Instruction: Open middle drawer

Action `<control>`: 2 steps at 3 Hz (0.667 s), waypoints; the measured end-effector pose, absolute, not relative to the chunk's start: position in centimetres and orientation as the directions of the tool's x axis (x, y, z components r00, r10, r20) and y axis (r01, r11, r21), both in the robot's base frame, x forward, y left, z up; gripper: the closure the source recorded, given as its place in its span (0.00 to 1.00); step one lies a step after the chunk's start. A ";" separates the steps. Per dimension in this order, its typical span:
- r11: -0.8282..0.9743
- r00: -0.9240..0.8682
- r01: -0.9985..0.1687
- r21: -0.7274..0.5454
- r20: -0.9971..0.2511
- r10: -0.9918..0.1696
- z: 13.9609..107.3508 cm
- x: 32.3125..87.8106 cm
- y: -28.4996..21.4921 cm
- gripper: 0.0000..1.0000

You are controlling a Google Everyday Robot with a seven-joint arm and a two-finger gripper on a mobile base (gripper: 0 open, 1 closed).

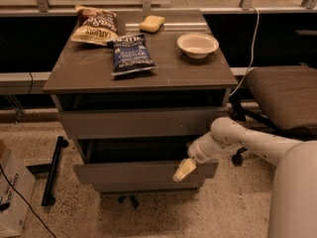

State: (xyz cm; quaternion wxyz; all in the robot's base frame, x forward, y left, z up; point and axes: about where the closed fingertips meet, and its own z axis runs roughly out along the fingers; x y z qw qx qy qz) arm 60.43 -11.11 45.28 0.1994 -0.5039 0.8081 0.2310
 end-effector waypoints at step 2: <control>0.306 -0.378 -0.922 0.237 -0.388 -0.840 41.7 56.9 -13.2 0.00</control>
Offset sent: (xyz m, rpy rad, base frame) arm -0.0650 -0.0489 -0.0555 -0.2490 0.2283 0.1908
